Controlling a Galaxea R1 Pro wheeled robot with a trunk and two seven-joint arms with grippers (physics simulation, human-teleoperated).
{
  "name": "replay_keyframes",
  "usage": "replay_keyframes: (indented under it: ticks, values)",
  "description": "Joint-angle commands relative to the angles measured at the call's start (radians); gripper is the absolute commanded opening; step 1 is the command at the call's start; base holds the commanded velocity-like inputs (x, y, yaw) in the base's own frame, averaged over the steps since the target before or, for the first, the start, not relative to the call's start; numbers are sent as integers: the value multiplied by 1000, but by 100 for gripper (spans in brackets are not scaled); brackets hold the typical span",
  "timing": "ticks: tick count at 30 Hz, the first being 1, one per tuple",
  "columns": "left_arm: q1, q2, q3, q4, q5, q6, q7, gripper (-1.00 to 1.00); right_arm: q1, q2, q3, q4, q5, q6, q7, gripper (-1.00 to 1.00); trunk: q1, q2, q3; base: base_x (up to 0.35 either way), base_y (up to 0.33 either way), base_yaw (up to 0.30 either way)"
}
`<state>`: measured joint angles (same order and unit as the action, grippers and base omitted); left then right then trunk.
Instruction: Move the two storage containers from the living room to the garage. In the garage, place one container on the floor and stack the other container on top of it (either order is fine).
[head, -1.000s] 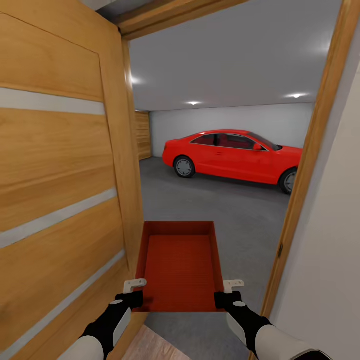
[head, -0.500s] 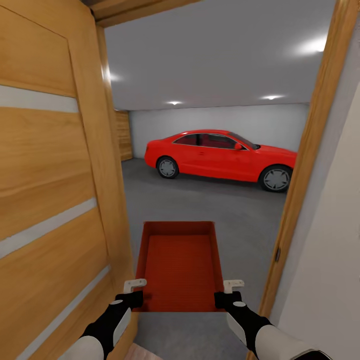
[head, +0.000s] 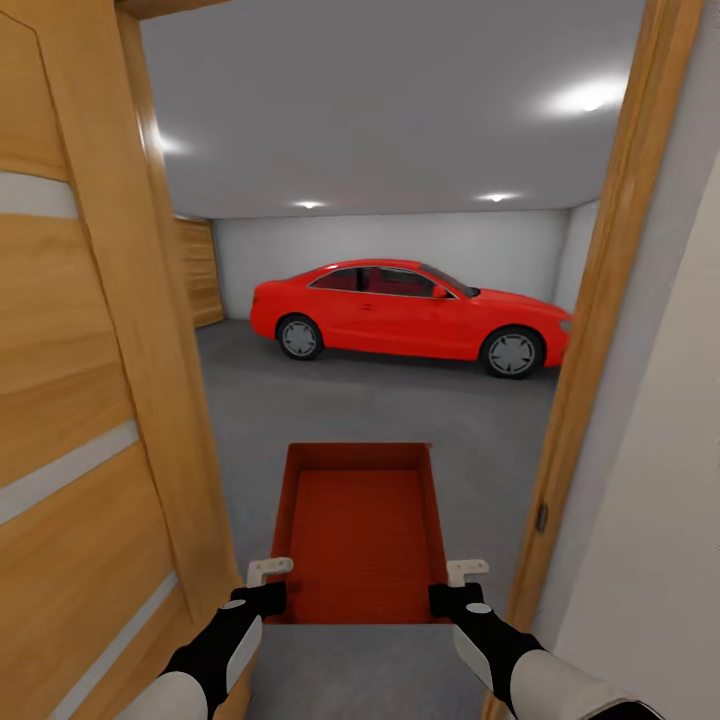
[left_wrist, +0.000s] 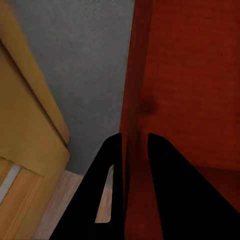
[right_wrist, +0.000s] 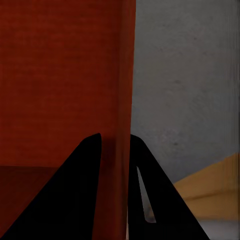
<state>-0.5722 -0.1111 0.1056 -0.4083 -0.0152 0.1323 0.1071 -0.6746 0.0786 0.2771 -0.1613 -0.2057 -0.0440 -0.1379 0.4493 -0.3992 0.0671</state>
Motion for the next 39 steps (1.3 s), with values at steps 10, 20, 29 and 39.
replay_keyframes:
  ticks: [10,20,29,39]
  values:
    - [0,22,32,-18,-19,7,22,-100,0,0,-16,3,-16,-5,-5,-100,1,-1,0,196,121,-242]
    - [0,22,32,-18,-19,7,22,-100,0,0,-16,3,-16,-5,-5,-100,1,-1,0,225,169,-242]
    - [0,22,33,-18,-19,7,22,-100,0,0,-16,3,-16,-5,-5,-100,1,-1,0,233,183,-242]
    - [0,22,32,-18,-19,7,22,-100,0,0,-16,3,-16,-7,-5,-100,1,-1,0,185,64,-226]
